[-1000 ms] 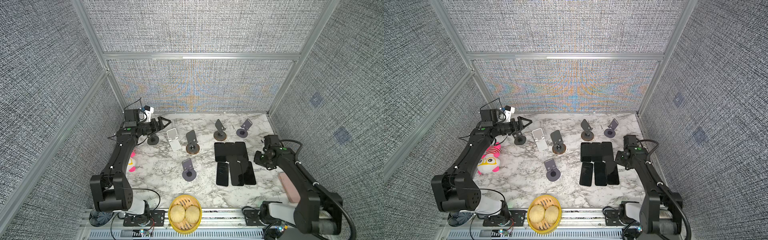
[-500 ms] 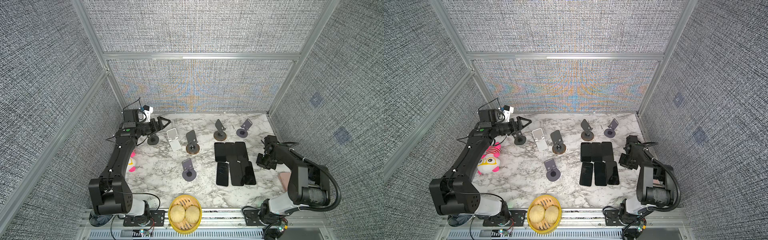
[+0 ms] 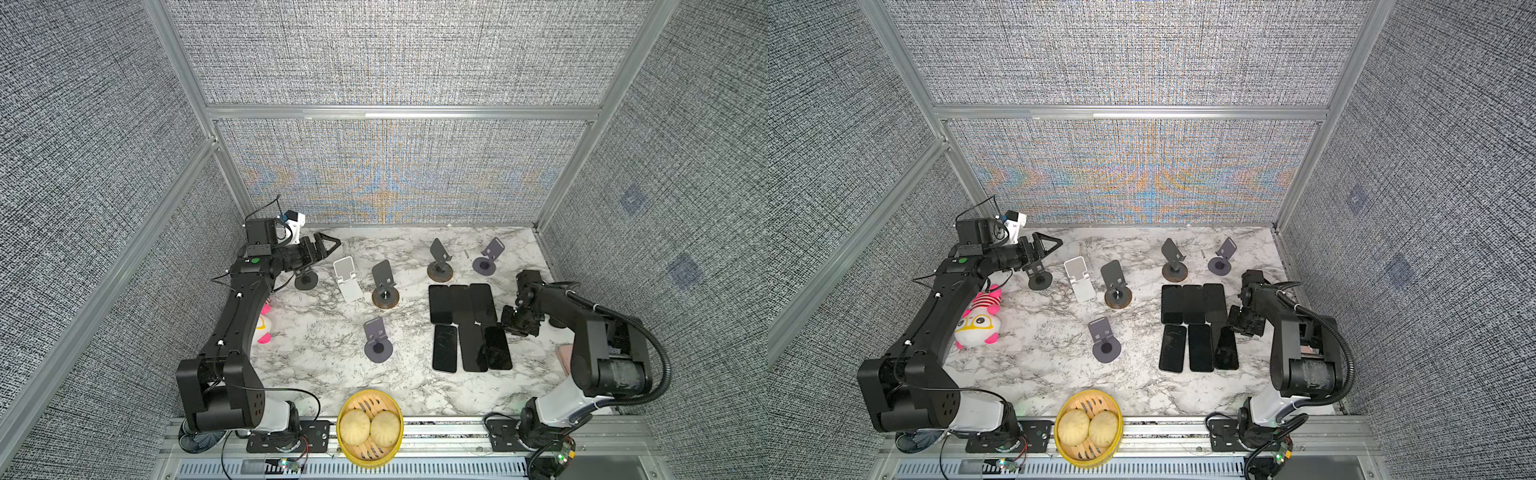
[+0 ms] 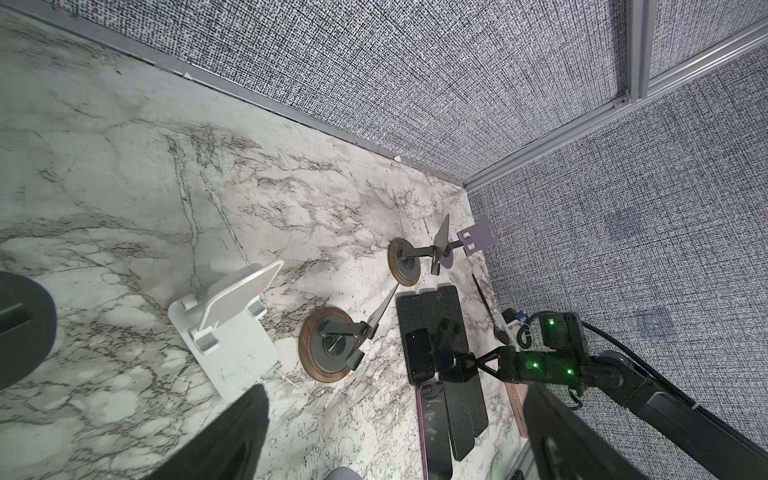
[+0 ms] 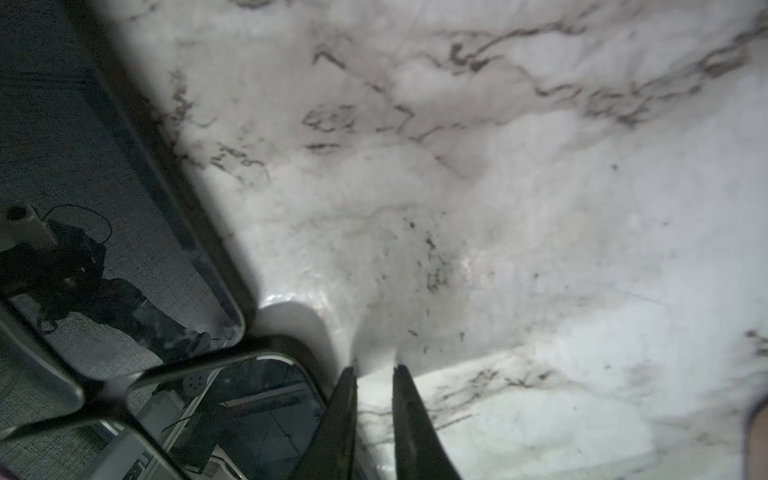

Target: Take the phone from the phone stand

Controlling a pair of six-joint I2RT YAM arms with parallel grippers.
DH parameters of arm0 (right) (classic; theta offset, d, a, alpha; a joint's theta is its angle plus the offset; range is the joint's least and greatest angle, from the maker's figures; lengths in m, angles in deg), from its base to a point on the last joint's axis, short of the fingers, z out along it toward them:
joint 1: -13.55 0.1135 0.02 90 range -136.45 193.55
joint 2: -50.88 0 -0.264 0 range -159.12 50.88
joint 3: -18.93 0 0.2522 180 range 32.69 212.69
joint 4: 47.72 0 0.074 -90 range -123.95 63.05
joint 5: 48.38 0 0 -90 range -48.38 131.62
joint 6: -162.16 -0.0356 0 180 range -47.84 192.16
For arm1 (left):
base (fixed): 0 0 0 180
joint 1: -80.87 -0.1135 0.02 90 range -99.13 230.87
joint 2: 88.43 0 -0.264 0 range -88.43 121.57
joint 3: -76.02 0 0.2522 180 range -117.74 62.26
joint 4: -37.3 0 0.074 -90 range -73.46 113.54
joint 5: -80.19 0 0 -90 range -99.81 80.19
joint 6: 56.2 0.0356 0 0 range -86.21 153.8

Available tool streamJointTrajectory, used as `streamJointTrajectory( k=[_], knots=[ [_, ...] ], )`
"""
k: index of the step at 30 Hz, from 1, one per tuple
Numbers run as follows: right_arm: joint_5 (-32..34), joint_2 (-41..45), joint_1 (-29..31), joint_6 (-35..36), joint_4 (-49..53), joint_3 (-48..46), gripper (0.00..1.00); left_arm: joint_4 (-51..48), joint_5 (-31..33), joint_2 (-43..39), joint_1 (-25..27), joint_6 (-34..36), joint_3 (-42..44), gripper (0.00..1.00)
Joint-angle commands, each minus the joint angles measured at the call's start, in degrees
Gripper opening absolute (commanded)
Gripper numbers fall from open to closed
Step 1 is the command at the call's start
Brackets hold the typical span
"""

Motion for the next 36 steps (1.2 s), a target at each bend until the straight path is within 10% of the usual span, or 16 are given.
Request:
streamJointTrajectory(
  k=[1, 25, 36],
  knots=[
    [-1.0, -0.2, 0.9, -1.0, 0.0, 0.5, 0.19, 1.5, 0.0, -0.5, -0.1, 0.4, -0.1, 0.97],
    [2.9, 7.4, 2.7, -3.3, 2.9, -0.1, 0.2, 1.0, 0.8, -1.0, -0.3, 0.9, -0.2, 0.97],
    [-2.2, 15.9, 36.6, -20.2, 1.6, -2.1, 0.18, 0.2, 1.8, -0.9, -0.3, 1.7, -0.4, 0.97]
  ],
)
